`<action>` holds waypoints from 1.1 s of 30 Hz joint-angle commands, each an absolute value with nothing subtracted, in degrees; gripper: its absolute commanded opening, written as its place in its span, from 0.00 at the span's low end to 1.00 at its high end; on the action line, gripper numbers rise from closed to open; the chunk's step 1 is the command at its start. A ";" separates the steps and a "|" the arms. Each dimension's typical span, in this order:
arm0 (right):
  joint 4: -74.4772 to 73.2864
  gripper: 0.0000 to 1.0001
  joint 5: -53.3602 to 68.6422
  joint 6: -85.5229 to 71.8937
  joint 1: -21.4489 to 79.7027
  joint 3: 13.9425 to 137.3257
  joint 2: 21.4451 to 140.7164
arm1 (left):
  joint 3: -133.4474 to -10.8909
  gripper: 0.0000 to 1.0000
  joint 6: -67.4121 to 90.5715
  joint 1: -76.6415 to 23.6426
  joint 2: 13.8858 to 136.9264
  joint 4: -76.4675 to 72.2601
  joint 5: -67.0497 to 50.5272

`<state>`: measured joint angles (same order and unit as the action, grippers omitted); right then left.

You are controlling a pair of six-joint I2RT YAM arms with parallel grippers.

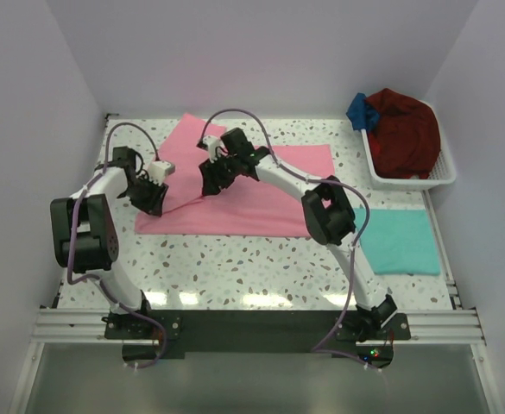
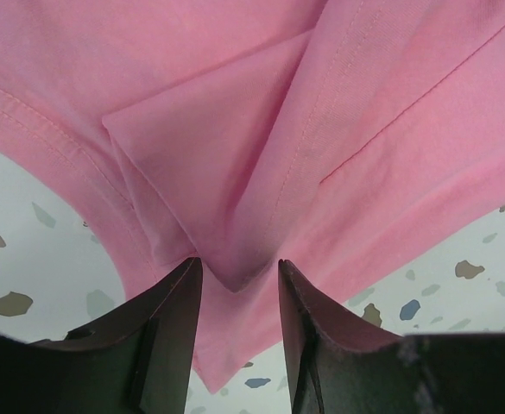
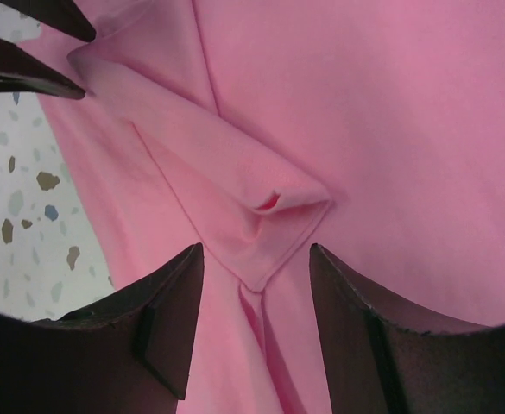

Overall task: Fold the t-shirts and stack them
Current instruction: Fold the tshirt

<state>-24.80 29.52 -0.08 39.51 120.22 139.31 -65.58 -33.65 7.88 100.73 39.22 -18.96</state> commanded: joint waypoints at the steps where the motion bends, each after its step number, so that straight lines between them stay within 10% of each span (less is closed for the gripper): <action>1: -18.11 0.55 28.66 -2.64 40.16 124.45 140.62 | -67.94 0.45 -33.49 8.70 100.99 40.87 -21.97; 25: -20.30 0.00 20.74 1.49 41.57 128.23 145.37 | -73.21 0.08 -32.61 8.88 104.94 41.84 -23.82; 33: -18.73 0.00 19.60 2.02 41.66 124.20 141.60 | -81.11 0.02 -32.17 8.79 109.07 41.75 -23.73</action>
